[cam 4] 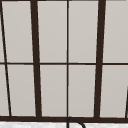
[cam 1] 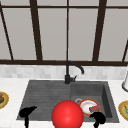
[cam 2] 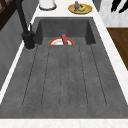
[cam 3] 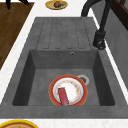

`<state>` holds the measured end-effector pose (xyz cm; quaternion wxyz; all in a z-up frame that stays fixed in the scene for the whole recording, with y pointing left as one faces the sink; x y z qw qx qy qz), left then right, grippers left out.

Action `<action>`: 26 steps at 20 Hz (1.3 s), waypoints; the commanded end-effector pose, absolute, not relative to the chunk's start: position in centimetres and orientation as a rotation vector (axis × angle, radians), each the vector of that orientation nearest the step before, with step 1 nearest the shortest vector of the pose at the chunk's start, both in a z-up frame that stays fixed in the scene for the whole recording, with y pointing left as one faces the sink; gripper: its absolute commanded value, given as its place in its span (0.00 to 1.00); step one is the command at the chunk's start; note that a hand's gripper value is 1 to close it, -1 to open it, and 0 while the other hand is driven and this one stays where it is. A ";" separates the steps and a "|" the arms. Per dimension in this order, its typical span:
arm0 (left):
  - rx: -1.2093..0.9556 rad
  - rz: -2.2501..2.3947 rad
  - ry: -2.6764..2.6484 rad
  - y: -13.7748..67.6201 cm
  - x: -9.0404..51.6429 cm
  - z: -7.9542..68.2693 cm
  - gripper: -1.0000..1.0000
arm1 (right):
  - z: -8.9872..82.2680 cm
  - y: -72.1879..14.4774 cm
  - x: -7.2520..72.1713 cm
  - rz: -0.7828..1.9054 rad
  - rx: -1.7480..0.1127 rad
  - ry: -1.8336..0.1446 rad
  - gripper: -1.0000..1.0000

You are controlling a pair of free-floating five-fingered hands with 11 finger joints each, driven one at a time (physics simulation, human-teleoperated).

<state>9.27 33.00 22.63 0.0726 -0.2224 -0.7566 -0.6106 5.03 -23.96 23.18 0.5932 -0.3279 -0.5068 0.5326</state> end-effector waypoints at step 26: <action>-0.458 -1.790 -2.211 27.9 10.4 20.5 0.00 | 23.2 -24.0 5.0 1.238 -0.762 -1.178 0.50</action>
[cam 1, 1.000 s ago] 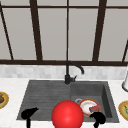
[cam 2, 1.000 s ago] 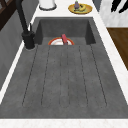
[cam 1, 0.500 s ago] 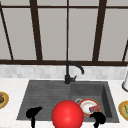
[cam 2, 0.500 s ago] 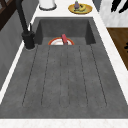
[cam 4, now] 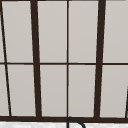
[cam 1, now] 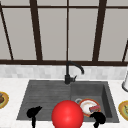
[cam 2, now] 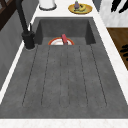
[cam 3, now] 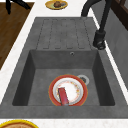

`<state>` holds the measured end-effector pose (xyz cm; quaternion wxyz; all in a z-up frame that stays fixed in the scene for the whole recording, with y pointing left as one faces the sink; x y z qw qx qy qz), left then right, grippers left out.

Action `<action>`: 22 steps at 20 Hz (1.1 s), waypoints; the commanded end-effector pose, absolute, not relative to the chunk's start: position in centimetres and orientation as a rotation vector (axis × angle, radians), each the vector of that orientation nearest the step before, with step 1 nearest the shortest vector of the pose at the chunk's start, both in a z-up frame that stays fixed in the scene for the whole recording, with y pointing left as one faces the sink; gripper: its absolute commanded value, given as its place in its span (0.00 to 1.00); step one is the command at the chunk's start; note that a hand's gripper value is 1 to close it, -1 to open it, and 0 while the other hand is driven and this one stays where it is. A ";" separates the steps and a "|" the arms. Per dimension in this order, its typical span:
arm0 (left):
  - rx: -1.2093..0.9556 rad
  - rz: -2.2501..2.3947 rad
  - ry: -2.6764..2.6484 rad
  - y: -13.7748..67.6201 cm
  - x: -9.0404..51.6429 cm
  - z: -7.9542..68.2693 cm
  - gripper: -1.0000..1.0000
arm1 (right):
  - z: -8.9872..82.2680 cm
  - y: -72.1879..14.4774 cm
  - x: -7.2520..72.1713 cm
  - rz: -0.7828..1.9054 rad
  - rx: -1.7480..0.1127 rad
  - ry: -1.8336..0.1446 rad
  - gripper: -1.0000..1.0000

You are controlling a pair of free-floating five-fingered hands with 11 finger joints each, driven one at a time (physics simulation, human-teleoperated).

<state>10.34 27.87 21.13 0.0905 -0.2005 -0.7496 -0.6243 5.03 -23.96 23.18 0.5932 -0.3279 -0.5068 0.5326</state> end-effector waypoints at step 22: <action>-0.465 -1.877 -2.169 27.8 11.2 18.4 0.50 | 23.2 -24.4 5.1 1.303 -0.715 -1.213 0.00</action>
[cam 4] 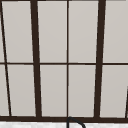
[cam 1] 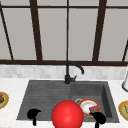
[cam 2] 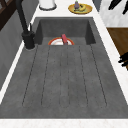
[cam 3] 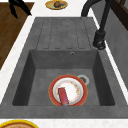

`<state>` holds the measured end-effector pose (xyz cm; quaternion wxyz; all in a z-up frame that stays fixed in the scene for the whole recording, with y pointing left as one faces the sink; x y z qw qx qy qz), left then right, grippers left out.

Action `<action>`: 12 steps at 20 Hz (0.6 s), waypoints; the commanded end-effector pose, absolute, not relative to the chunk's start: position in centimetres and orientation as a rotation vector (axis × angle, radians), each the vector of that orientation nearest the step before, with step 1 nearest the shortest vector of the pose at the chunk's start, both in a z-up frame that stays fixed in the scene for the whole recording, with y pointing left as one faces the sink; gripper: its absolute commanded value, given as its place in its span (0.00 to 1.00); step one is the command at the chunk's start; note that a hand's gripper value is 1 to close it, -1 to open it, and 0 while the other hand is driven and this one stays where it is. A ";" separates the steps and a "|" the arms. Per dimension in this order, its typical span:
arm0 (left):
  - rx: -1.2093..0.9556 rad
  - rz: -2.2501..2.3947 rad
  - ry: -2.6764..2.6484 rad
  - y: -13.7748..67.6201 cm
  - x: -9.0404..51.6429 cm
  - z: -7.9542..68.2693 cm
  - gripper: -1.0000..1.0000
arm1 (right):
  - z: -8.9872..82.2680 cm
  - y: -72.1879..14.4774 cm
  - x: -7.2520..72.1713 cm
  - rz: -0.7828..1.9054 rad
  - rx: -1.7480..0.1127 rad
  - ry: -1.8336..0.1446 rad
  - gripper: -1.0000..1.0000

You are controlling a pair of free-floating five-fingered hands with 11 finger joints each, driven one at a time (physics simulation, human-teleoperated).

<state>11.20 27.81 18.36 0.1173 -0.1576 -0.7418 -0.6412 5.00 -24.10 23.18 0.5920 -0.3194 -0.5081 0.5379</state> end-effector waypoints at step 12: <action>-0.436 -1.874 -2.185 27.8 11.3 18.3 0.50 | 23.0 -24.6 12.9 1.240 -0.822 -1.333 0.00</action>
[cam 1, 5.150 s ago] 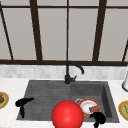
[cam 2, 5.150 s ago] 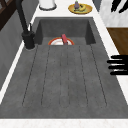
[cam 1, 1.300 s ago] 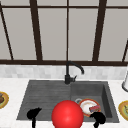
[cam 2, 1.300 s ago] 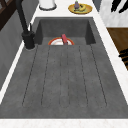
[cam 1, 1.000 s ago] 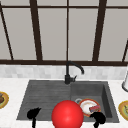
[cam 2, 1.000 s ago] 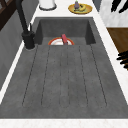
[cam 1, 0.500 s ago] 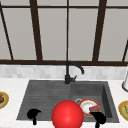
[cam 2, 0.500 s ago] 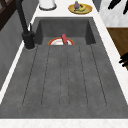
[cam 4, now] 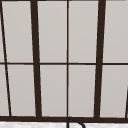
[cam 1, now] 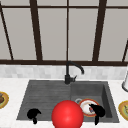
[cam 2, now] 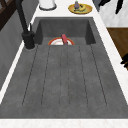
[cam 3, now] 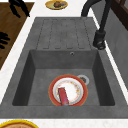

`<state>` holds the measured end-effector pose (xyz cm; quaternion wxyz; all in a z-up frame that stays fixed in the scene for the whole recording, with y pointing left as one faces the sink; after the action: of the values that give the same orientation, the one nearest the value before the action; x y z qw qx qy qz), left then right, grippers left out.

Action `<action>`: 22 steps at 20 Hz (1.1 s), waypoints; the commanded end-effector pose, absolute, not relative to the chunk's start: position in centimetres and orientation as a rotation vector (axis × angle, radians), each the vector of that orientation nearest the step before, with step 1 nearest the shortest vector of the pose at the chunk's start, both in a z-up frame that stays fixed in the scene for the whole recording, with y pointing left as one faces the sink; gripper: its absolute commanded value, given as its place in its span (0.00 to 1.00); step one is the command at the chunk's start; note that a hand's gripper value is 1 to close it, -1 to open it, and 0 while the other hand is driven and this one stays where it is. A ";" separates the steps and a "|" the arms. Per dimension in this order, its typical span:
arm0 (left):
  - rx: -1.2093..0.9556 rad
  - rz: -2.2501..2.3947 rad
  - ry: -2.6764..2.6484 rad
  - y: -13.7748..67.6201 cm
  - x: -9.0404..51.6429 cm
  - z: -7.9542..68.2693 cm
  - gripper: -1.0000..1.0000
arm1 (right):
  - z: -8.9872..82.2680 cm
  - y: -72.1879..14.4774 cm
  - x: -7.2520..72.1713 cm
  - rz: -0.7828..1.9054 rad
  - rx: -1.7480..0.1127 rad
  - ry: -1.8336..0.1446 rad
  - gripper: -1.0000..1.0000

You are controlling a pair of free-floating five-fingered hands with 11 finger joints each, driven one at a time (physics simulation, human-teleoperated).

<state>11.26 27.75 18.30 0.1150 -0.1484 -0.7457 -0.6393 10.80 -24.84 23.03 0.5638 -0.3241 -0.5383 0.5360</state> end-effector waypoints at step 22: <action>-0.426 -1.871 -2.190 27.7 11.3 18.3 0.50 | 21.8 -16.4 29.4 1.129 -1.180 -1.490 0.00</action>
<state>11.28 27.73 18.28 0.1148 -0.1451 -0.7472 -0.6384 27.38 -17.56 21.76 0.4712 -0.4455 -0.6065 0.4600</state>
